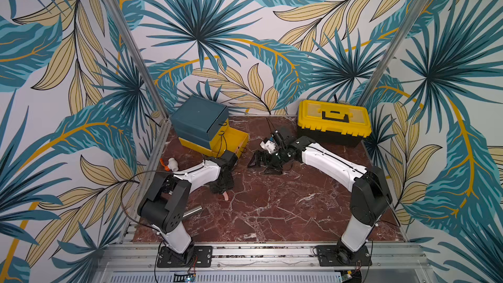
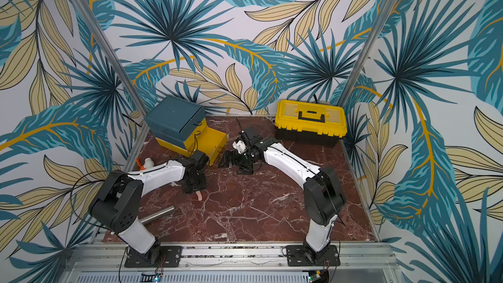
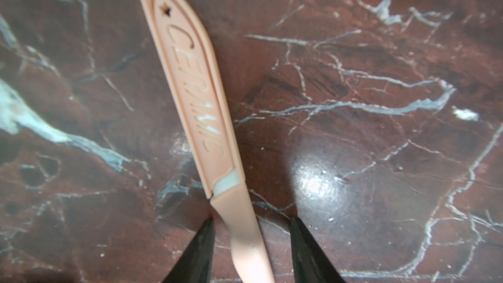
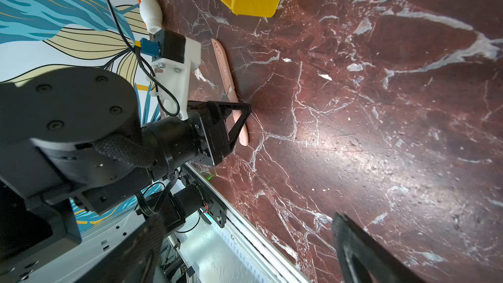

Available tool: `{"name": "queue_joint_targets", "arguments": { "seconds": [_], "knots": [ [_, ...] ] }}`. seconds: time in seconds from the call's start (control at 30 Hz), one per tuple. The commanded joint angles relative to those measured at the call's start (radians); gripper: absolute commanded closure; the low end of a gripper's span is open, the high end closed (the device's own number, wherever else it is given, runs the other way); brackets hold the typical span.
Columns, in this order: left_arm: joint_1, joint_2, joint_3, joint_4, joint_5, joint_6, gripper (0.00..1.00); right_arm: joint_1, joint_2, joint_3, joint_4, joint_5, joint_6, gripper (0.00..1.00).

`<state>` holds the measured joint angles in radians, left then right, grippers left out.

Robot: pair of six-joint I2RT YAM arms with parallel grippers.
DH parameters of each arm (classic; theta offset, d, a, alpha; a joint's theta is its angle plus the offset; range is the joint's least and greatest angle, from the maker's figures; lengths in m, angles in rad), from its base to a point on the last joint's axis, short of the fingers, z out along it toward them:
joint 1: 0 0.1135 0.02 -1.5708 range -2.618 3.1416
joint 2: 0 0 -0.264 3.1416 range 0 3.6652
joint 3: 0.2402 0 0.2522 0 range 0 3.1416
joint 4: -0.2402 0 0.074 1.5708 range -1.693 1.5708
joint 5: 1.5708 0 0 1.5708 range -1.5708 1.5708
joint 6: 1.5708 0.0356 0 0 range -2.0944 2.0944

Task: Place the fruit knives into the drawer by color
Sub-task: Pick up the fruit knife from the center of the board.

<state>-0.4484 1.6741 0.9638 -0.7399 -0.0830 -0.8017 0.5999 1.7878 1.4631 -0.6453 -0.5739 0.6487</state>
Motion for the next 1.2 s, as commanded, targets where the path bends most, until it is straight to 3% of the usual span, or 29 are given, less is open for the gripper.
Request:
{"name": "queue_joint_targets", "arguments": {
  "seconds": [0.0,0.43,0.97,1.07,1.17],
  "knots": [
    [0.002,-0.002,-0.036,0.02,-0.05,-0.031,0.55,-0.003,-0.024,-0.024,-0.026,-0.012,-0.023,0.0],
    [0.006,0.007,-0.074,0.059,-0.041,-0.069,0.67,-0.002,-0.025,-0.049,-0.001,-0.028,-0.022,0.0],
    [0.009,0.022,-0.082,0.067,-0.024,-0.061,0.9,-0.005,0.005,-0.053,0.056,-0.037,0.017,0.0],
    [0.008,0.028,-0.08,0.067,-0.015,-0.054,1.0,-0.006,0.01,-0.055,0.062,-0.038,0.021,0.0],
    [0.008,0.029,-0.079,0.062,-0.005,-0.043,1.0,-0.007,0.013,-0.058,0.069,-0.04,0.026,0.0]
  ]
}}
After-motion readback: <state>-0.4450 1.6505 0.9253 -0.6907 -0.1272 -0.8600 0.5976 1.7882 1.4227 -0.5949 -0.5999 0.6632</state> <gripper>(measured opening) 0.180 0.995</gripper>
